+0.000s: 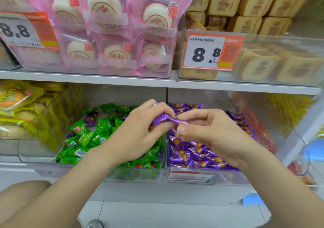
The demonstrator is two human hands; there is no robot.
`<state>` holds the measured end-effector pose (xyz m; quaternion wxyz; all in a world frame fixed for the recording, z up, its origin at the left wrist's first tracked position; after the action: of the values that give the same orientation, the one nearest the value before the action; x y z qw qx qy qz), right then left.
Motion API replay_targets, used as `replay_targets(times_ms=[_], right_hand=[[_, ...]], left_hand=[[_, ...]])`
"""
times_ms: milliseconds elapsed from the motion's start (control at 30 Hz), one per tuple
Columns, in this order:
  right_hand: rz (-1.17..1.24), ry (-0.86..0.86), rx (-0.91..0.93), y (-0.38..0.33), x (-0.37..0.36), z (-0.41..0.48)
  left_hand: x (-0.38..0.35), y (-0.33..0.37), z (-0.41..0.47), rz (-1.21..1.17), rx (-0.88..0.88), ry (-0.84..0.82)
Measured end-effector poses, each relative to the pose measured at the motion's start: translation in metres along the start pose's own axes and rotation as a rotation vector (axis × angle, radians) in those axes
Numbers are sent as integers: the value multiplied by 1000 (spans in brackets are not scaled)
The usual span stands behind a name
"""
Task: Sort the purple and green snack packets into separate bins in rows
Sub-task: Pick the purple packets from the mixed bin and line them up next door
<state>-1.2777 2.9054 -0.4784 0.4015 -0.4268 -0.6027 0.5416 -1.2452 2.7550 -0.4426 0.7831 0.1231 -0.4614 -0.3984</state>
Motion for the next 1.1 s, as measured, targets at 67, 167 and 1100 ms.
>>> replay_targets(times_ms=[67,167,1100], right_hand=[[-98,0,68,-8,11,-3],[-294,129,174,-14,47,0],[-1466,16,544,33,46,20]], left_hand=[[-4,4,2,-31,26,15],[-13,2,3,-161,142,13],[-24,-2,7,-97,241,185]])
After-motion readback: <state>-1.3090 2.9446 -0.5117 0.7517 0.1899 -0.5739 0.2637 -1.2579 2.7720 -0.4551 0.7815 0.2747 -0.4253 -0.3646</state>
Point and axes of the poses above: each hand's wrist, its own z-axis towards the middle knuckle, its own x-axis out of the back of the hand, y = z × x, the point moved 10 cm from there along z, towards the middle knuckle, and after that the axes turned 9 degrees about y, right-handed, at the moved point
